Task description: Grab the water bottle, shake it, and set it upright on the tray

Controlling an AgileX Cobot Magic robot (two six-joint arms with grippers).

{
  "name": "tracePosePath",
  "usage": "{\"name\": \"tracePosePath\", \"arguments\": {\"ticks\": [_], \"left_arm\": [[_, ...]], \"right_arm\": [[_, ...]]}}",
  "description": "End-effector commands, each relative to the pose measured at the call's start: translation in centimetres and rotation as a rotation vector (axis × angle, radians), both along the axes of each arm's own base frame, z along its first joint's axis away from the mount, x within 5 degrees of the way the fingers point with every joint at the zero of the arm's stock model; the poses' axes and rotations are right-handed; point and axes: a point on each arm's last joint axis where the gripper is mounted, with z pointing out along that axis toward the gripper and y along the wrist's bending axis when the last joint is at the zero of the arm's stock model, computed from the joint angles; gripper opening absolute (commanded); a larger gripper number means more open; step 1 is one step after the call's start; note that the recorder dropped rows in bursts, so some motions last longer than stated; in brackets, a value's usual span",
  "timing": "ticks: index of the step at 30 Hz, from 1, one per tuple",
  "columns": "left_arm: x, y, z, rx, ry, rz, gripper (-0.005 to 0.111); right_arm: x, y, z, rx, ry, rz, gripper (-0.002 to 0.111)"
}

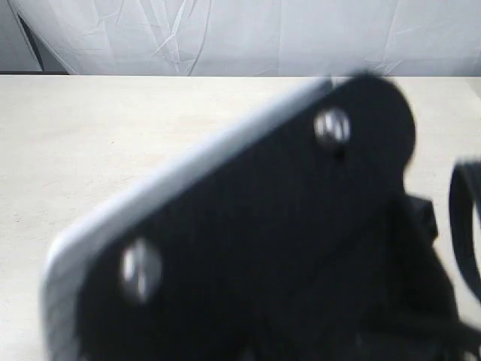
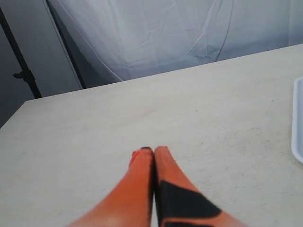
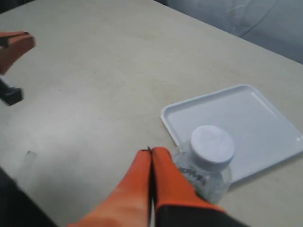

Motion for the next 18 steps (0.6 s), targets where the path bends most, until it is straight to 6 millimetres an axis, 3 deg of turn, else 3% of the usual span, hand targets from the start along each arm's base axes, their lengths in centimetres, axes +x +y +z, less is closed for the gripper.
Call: {"name": "tracePosePath", "arguments": {"ticks": [1,7,12,18], "left_arm": [[0.0,0.0,0.0,-0.007,-0.014,-0.003,0.0],[0.0,0.0,0.0,-0.007,-0.014,-0.003,0.0],[0.0,0.0,0.0,-0.007,-0.014,-0.003,0.0],[0.0,0.0,0.0,-0.007,-0.014,-0.003,0.0]], "right_arm": [[-1.6,-0.9,-1.5,0.034,0.0,0.033,-0.001],[-1.6,-1.0,-1.8,0.021,0.008,0.029,-0.001],[-1.8,-1.4,-2.6,0.049,0.187,-0.074,-0.001],[-3.7,-2.2,-2.9,0.181,0.121,0.037,-0.001]]}}
